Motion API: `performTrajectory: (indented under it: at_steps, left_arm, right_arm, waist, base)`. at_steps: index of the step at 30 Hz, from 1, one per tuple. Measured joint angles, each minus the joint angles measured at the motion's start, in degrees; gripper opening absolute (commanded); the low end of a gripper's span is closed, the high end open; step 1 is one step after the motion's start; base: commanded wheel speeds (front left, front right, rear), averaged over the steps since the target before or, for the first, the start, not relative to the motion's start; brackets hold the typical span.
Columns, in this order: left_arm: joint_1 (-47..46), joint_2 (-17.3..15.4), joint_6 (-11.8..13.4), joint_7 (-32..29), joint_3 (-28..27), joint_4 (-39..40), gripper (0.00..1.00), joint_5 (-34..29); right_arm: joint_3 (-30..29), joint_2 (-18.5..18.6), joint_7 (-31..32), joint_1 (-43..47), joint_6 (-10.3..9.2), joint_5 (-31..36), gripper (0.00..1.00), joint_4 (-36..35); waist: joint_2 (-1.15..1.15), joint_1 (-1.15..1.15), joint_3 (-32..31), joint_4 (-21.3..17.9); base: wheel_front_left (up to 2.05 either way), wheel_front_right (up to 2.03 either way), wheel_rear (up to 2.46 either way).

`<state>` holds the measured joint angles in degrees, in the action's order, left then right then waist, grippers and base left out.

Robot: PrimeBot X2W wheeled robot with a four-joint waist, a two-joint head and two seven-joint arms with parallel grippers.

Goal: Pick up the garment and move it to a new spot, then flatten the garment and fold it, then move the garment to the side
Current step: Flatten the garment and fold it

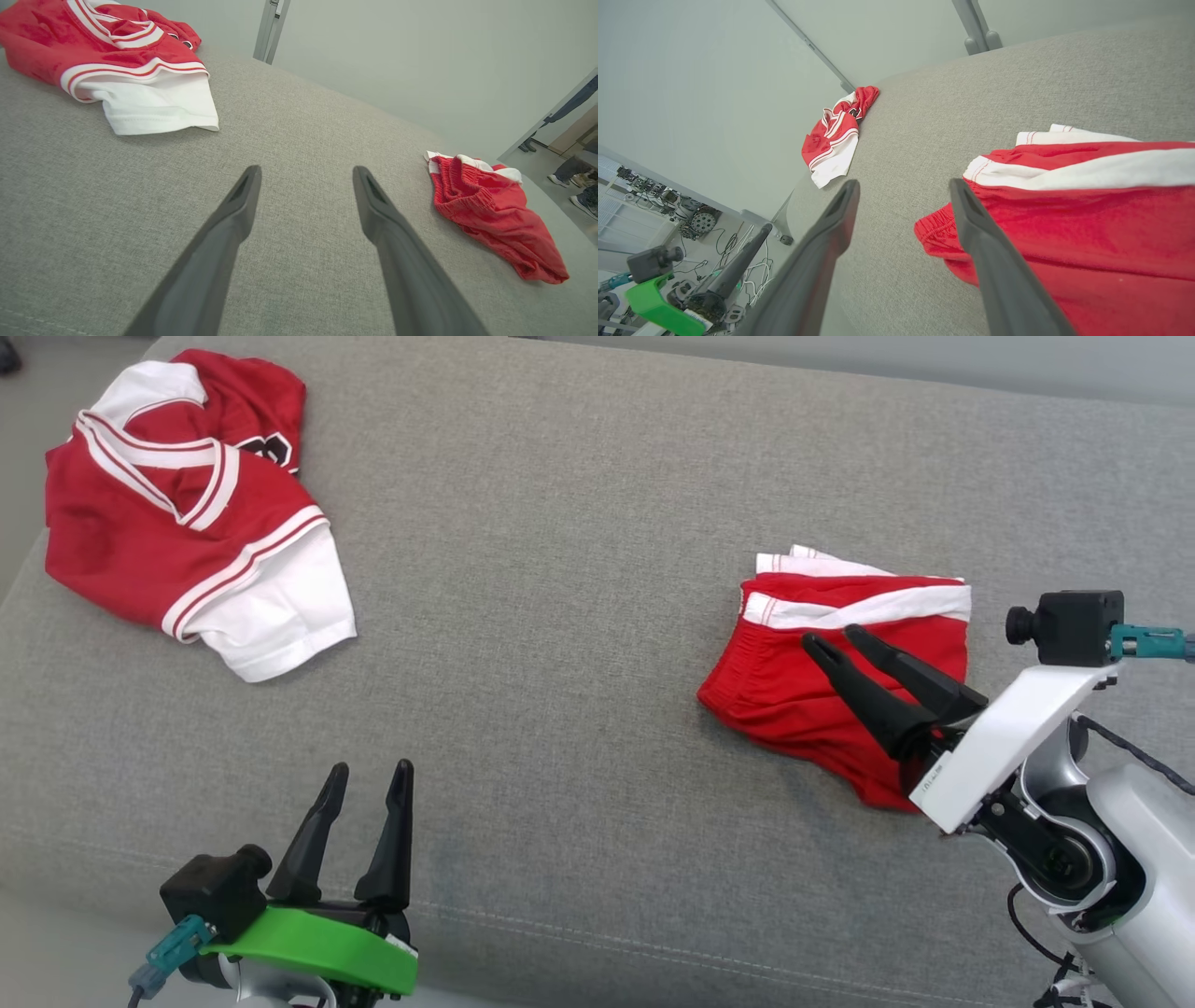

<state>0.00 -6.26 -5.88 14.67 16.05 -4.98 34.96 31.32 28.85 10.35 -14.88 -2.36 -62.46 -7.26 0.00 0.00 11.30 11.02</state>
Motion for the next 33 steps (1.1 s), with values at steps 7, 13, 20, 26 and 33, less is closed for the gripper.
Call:
performTrajectory:
  at_steps: [7, 13, 20, 26, 33]
  left_arm:
    - [-0.06, -1.11, -0.64, 0.0, 1.72, 1.48, 1.0, -0.92]
    - [-5.69, -3.92, -1.12, -1.11, 5.05, 4.24, 1.0, -2.72]
    - [-14.36, -5.3, -1.18, -5.94, 9.78, 5.38, 1.0, -3.48]
    - [-20.95, -7.8, -1.19, -11.6, 14.64, 3.52, 1.0, -2.57]
    - [-29.09, -9.51, -1.2, -18.36, 17.09, -1.4, 1.0, 0.92]
  right_arm:
    - [-1.78, -2.21, -6.27, 1.52, -1.31, 2.57, 1.0, -1.92]
    - [-3.0, -1.67, -14.24, 5.66, -3.72, 11.74, 1.0, -2.81]
    - [-2.48, -4.66, -20.28, 10.82, -4.41, 16.77, 1.0, -3.71]
    - [-1.0, -7.67, -21.93, 12.48, -4.74, 17.31, 1.0, -4.16]
    - [-0.25, -9.61, -22.59, 12.65, -4.75, 18.7, 1.0, -4.15]
  waist:
    - [0.0, 0.0, -1.08, -3.31]
    - [0.0, 0.0, -1.53, -7.91]
    - [0.0, 0.0, -0.41, -14.73]
    - [0.0, 0.0, 1.8, -19.06]
    - [0.0, 0.0, 5.43, -23.13]
  base:
    - [0.0, 0.0, 0.0]
    - [0.0, 0.0, 0.0]
    - [0.0, 0.0, 0.0]
    - [0.0, 0.0, 0.0]
    - [0.0, 0.0, 0.0]
